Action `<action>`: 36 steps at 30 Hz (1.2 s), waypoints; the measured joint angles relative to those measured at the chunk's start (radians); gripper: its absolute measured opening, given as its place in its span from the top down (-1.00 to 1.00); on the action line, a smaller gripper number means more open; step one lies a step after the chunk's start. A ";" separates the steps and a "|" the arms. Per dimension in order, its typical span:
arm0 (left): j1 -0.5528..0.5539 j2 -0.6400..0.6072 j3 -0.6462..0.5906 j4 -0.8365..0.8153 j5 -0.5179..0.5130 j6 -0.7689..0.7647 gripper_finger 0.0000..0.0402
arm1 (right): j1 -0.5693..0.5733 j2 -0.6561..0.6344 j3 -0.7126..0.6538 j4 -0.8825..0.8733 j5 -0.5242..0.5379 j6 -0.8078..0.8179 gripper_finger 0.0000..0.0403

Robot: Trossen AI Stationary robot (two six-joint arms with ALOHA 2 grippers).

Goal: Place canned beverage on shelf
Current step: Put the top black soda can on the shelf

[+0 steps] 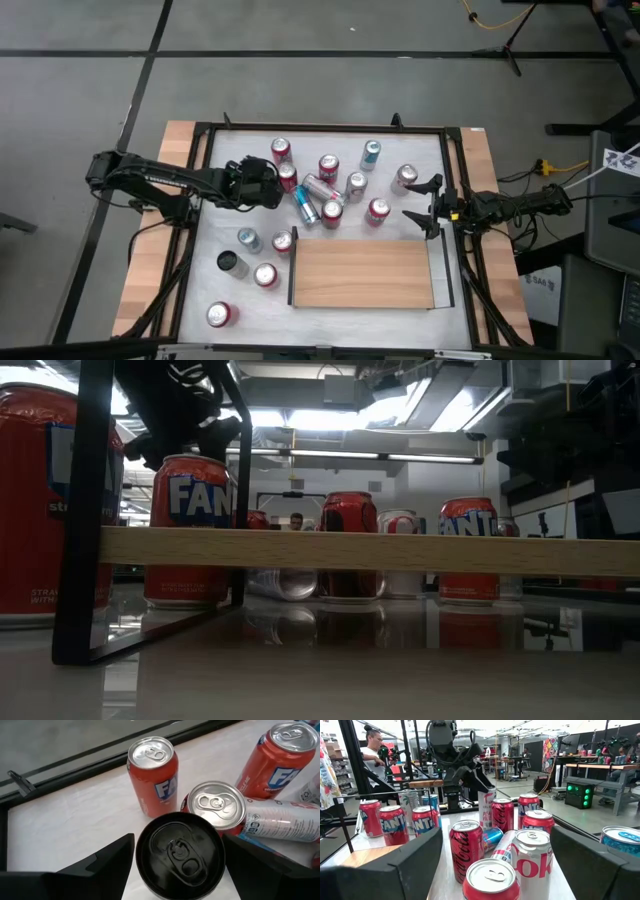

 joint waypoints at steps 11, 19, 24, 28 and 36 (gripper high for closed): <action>0.000 0.029 0.000 -0.021 0.092 0.037 -0.44 | 0.000 0.000 0.000 0.000 0.000 0.000 -0.78; 0.000 0.060 0.000 0.017 0.080 0.053 -0.44 | 0.000 0.000 0.000 0.000 0.000 0.000 -0.78; 0.000 0.060 0.000 0.018 0.078 0.053 -0.44 | 0.000 0.000 0.000 0.000 0.000 0.000 -0.78; 0.000 0.060 0.000 0.016 0.073 0.048 -0.43 | 0.000 0.000 0.000 0.000 0.000 0.000 -0.78; 0.000 0.060 0.000 0.015 0.068 0.047 -0.18 | 0.000 0.000 0.000 0.009 0.000 0.000 -0.78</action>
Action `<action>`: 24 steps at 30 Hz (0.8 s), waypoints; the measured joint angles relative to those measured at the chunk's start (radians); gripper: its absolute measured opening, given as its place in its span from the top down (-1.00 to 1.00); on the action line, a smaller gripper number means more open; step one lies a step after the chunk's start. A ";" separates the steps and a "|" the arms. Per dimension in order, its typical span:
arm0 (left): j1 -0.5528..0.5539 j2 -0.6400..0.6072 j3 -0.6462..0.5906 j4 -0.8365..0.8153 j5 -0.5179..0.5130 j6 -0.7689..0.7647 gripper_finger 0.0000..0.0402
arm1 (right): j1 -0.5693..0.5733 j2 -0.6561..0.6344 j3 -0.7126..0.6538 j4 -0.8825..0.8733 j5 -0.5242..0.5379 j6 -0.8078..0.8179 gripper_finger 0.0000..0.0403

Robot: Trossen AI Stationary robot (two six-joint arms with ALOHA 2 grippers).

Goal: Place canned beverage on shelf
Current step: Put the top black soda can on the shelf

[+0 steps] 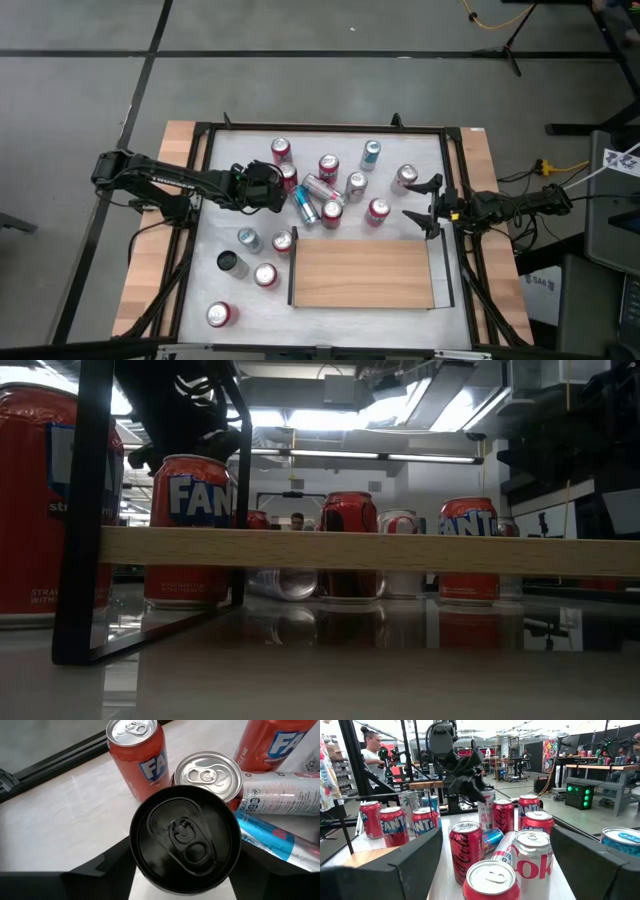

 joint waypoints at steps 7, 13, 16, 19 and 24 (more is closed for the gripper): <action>0.000 -0.037 0.008 -0.014 0.010 0.037 -0.12 | 0.000 0.000 0.000 0.011 0.000 0.005 -0.78; 0.000 -0.080 0.101 -0.018 0.038 0.169 -0.12 | 0.000 0.000 0.000 0.070 0.013 0.051 -0.78; -0.001 -0.088 0.186 -0.026 0.063 0.271 -0.12 | 0.000 0.000 0.000 0.106 0.019 0.053 -0.78; 0.000 -0.088 0.274 -0.039 0.085 0.374 -0.12 | 0.000 0.000 0.000 0.145 0.019 0.054 -0.78; 0.000 -0.088 0.404 -0.017 0.153 0.528 -0.12 | 0.000 0.000 0.000 0.190 0.019 0.054 -0.78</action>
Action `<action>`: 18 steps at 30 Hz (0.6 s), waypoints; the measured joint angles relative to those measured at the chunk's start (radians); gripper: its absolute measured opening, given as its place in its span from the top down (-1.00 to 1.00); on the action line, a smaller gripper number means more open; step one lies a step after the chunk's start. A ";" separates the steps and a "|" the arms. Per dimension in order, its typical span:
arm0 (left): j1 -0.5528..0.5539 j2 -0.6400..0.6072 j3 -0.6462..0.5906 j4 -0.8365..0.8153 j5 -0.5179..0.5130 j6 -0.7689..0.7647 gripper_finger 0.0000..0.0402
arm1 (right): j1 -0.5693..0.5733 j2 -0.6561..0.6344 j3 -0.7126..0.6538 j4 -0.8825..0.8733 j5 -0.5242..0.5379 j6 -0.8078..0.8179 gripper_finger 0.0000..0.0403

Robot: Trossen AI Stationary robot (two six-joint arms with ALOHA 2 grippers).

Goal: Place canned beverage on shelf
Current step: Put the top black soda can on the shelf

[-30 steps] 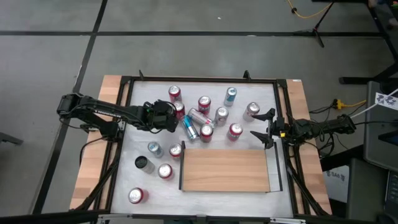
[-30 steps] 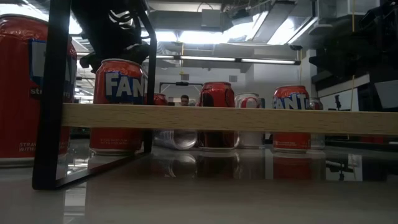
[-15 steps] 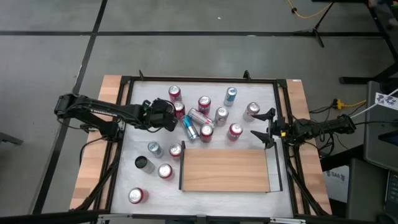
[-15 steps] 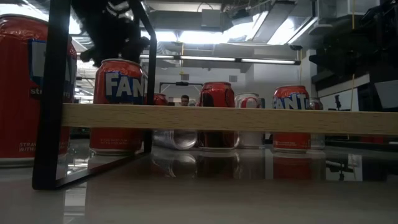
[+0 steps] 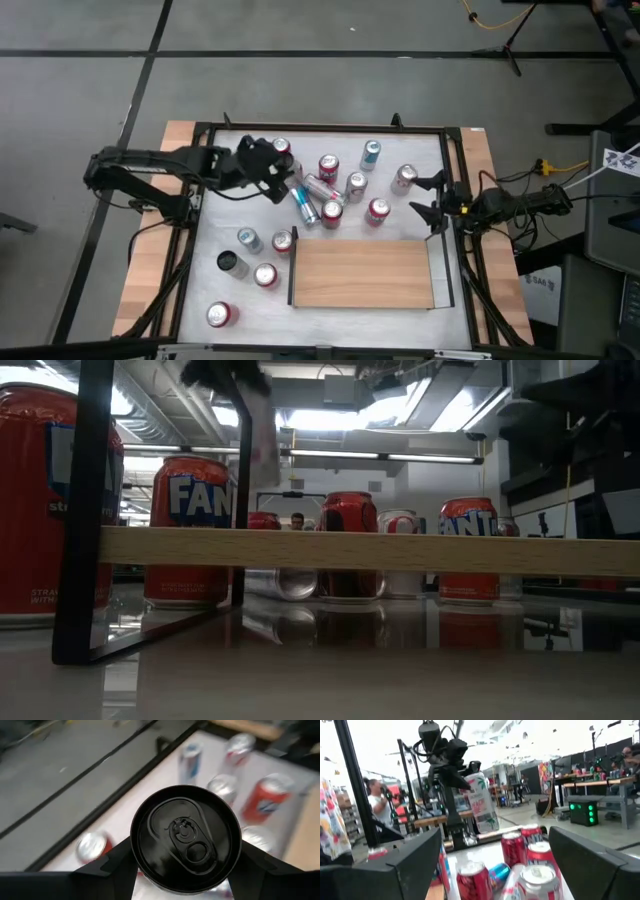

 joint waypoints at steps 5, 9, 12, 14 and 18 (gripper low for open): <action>-0.001 0.008 0.052 0.154 0.161 0.145 -0.12 | 0.000 0.000 0.000 0.059 0.000 0.000 -0.78; -0.010 0.054 0.053 0.308 0.290 0.203 -0.12 | 0.000 0.001 0.023 0.053 0.000 0.000 -0.78; -0.035 0.111 0.053 0.355 0.325 0.234 -0.12 | 0.000 0.013 0.062 0.051 0.000 0.000 -0.78; -0.055 0.158 0.053 0.376 0.345 0.238 -0.12 | 0.000 0.030 0.089 0.042 -0.004 -0.001 -0.78; -0.103 0.250 0.053 0.377 0.357 0.238 -0.12 | 0.000 0.085 0.153 0.008 -0.010 -0.004 -0.78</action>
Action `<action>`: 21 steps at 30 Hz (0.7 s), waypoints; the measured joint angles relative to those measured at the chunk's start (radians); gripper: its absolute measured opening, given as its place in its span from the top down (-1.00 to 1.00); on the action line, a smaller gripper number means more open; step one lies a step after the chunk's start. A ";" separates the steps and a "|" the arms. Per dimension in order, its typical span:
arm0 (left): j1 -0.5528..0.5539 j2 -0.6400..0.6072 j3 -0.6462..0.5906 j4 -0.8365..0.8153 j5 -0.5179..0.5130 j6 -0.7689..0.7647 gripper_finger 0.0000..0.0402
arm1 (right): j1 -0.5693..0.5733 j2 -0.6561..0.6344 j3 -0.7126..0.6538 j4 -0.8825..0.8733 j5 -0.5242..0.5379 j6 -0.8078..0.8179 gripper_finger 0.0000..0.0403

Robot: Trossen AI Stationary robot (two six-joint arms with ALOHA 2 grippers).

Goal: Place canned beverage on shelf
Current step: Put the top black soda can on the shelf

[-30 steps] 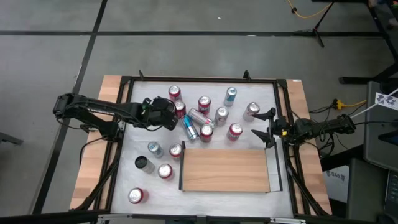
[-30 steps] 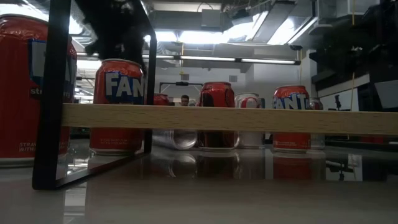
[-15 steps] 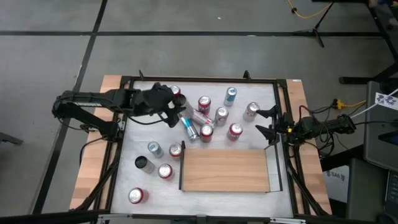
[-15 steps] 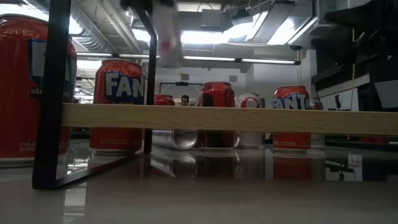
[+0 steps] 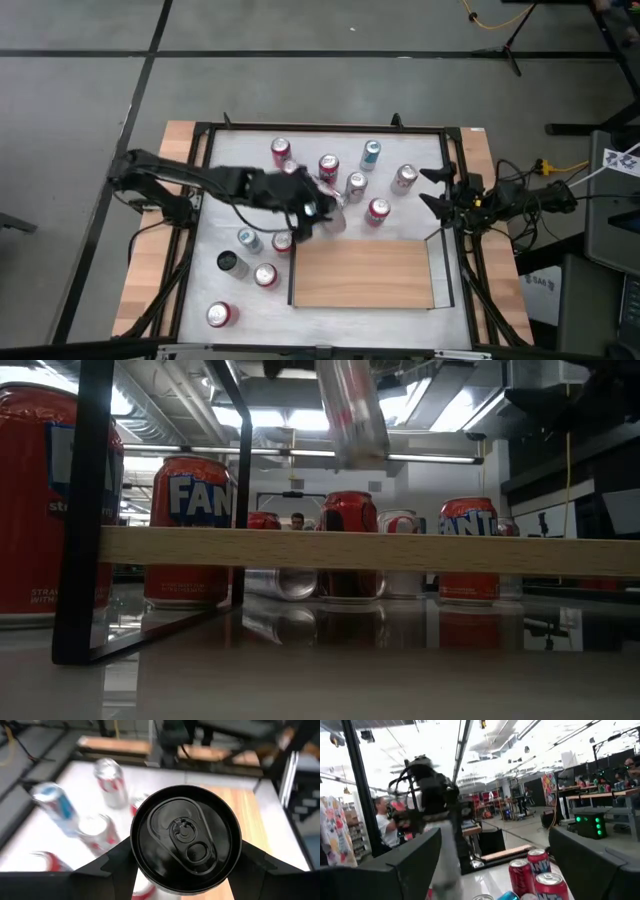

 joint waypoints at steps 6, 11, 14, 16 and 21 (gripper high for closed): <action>-0.047 0.097 0.000 0.003 0.027 -0.004 -0.12 | 0.000 0.130 0.084 -0.051 0.000 0.003 -0.78; -0.066 0.142 0.000 0.004 0.028 -0.006 -0.16 | 0.000 0.275 0.166 -0.050 -0.001 0.006 -0.78; -0.071 0.155 0.000 0.000 0.027 -0.006 -0.17 | 0.000 0.362 0.221 -0.051 -0.001 0.022 -0.78; -0.076 0.156 0.000 -0.013 0.027 -0.006 -0.18 | 0.000 0.422 0.256 -0.050 -0.001 0.034 -0.78; -0.086 0.157 0.000 -0.029 0.026 -0.006 -0.18 | 0.000 0.567 0.343 -0.050 -0.001 0.035 -0.78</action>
